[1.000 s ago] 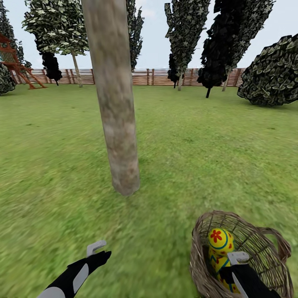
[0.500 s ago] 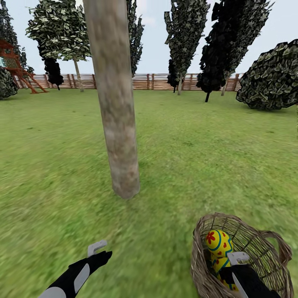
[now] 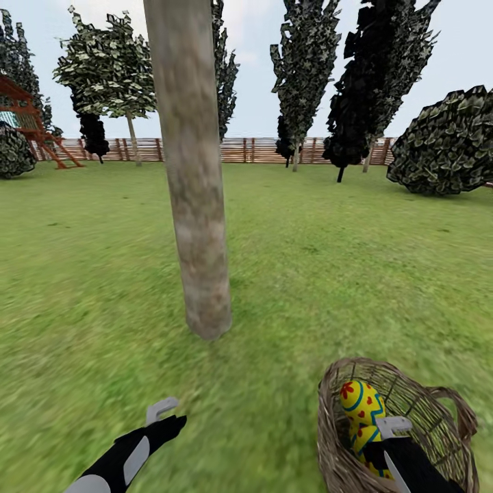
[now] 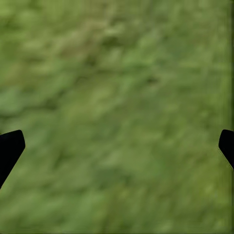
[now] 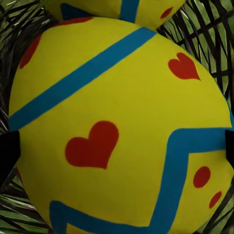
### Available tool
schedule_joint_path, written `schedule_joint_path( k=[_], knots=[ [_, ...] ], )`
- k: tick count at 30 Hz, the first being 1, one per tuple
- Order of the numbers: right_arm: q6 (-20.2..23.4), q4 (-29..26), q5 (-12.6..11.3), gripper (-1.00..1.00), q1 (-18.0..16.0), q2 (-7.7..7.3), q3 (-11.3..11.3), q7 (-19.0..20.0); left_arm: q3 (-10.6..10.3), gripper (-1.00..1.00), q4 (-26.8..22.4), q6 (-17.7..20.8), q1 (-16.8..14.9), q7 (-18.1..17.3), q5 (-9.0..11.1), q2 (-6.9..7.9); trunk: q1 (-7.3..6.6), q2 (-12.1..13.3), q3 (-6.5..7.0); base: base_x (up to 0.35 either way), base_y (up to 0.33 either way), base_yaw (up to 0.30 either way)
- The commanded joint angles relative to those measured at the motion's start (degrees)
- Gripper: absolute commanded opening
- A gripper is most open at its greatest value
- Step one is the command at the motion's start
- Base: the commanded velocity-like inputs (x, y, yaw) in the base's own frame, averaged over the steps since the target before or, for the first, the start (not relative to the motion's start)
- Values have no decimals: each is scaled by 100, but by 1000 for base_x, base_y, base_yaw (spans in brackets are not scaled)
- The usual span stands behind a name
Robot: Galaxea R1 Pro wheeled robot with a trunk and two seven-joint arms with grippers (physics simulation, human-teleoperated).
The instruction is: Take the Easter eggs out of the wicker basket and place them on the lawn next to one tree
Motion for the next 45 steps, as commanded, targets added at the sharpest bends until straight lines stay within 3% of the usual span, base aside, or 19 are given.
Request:
schedule_joint_path(
  k=[1,8,17,23,26,37,45],
  knots=[
    [32,-10,18,-100,-2,-1,5,-6,29,100,-8,44,-1,-24,45,-10,-1,-2,-6,0,0,0],
    [32,-15,26,-100,-2,-1,190,-26,26,100,-7,44,-1,-32,45,-20,-1,-2,4,0,0,167],
    [32,-14,19,-100,-2,0,199,-26,26,100,-7,38,-1,-6,39,-54,-1,-2,25,0,0,255],
    [37,-13,17,-100,-2,-1,199,-26,26,100,76,8,-1,-18,27,-55,-4,-1,48,0,-36,10],
    [35,-14,16,-100,-2,-1,193,-26,17,100,147,0,-1,1,-67,-70,-4,-1,48,0,-316,0],
    [41,-6,17,-100,-2,8,199,-26,17,100,274,12,-1,-37,-79,-124,-4,-1,48,0,-330,0],
    [41,-6,14,-100,-2,8,199,-26,18,100,274,0,-1,-41,-78,-125,-4,-1,48,0,-14,0]
  ],
)
